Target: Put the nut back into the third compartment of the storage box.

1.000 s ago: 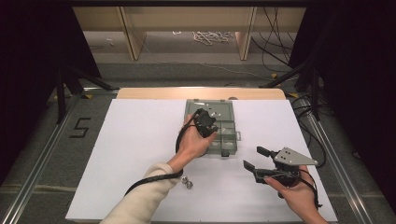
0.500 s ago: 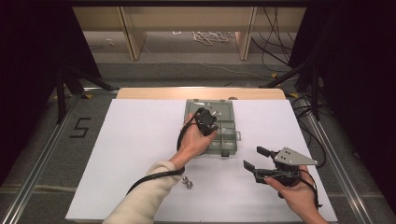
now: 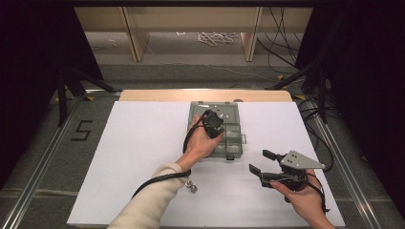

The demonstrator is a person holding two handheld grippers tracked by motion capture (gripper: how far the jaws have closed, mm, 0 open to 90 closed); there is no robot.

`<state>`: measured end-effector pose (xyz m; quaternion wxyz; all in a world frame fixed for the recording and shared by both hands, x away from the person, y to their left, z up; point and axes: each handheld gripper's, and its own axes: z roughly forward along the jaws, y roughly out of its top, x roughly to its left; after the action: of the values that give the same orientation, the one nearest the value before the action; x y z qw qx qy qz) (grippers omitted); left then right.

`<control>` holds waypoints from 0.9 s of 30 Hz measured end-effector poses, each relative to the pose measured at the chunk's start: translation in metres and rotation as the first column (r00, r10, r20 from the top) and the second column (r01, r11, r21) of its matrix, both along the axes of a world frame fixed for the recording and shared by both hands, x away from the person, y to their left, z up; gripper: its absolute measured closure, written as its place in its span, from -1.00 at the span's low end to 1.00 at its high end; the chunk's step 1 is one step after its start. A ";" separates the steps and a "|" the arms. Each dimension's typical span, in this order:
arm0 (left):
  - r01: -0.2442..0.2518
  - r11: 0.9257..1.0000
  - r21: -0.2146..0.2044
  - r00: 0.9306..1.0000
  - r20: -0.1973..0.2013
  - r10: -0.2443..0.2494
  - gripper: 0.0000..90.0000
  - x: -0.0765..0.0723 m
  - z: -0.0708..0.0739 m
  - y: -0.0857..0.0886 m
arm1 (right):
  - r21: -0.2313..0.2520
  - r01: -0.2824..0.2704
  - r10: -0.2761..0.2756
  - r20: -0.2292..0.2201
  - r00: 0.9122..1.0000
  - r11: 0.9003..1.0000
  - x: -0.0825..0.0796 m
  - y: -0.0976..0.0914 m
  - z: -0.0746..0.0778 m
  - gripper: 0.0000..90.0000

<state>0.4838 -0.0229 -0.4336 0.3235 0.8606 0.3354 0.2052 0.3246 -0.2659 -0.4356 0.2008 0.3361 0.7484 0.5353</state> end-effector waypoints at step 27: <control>0.069 0.996 -0.053 0.997 0.024 -0.067 -0.27 -0.054 0.025 0.039 | -0.009 0.007 -0.007 0.001 1.000 1.000 0.000 -0.001 0.000 -0.42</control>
<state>0.4298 0.0161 -0.4083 0.3570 0.8603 0.3078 0.1943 0.3243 -0.2666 -0.4353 0.2045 0.3379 0.7494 0.5314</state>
